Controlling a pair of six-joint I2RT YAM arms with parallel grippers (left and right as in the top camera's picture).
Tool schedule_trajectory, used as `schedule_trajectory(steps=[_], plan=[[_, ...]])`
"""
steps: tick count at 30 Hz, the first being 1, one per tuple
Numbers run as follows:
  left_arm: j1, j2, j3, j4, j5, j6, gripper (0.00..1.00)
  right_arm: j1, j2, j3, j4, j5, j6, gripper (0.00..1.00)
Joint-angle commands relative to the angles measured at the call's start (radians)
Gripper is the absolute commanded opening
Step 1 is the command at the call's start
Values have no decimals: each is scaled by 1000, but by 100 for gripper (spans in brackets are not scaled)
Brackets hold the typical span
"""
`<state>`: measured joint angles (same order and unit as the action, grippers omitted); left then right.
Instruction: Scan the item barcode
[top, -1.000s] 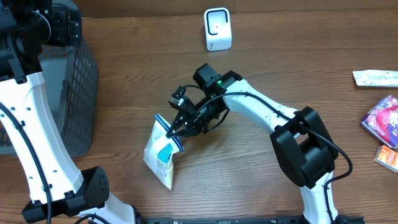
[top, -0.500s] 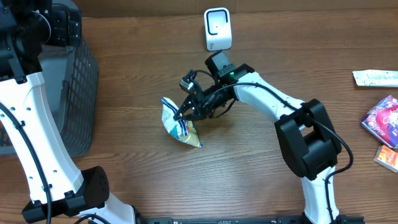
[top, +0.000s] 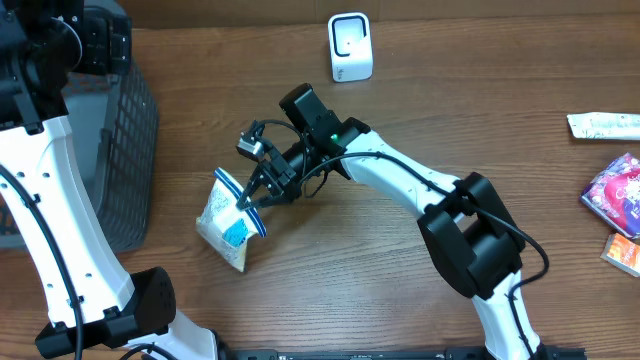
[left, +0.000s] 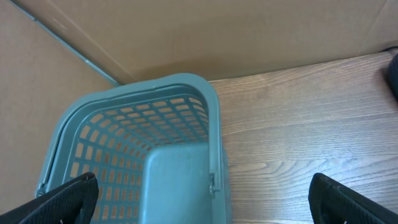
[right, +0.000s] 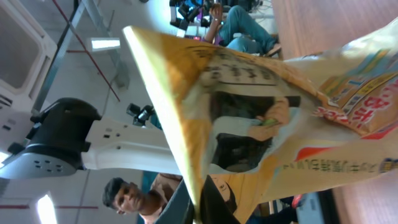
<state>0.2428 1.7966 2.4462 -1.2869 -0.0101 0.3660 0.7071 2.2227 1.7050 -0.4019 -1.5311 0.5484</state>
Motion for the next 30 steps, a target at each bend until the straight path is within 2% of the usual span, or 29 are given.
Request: schedule_trajectory(steps=[1,4,7,10,12,14,18,19,20,21,22,23,24,25,30], plan=[[5,10,-3,4,11,-14,100,-65,77,15,11,-25,-89,15],[6,10,-3,4,11,-14,100,-110,113,4,-8,50,-132,22],[6,10,-3,4,11,-14,100,-157,134,-18,-50,184,-210,24],[6,10,-3,3,11,-14,100,-222,136,-22,-227,576,-318,20],[5,10,-3,4,11,-14,100,-261,135,-22,-309,800,-339,24],[6,10,-3,4,11,-14,100,-303,135,-21,-369,956,-348,44],[6,10,-3,4,11,-14,100,-386,115,2,-433,1048,-365,66],[6,10,-3,4,11,-14,100,-401,103,13,-435,1070,-367,83],[6,10,-3,4,11,-14,100,-412,90,24,-436,1085,-367,89],[6,10,-3,4,11,-14,100,-422,72,37,-439,1088,-370,88],[6,10,-3,4,11,-14,100,-431,50,51,-445,1081,-375,77],[6,10,-3,4,11,-14,100,-436,27,63,-454,1075,-375,53],[6,10,-3,4,11,-14,100,-438,-8,74,-473,1055,-374,13],[5,10,-3,4,11,-14,100,-438,-36,77,-491,1029,-374,4],[6,10,-3,4,11,-14,100,-362,-111,76,-564,880,-375,4]])
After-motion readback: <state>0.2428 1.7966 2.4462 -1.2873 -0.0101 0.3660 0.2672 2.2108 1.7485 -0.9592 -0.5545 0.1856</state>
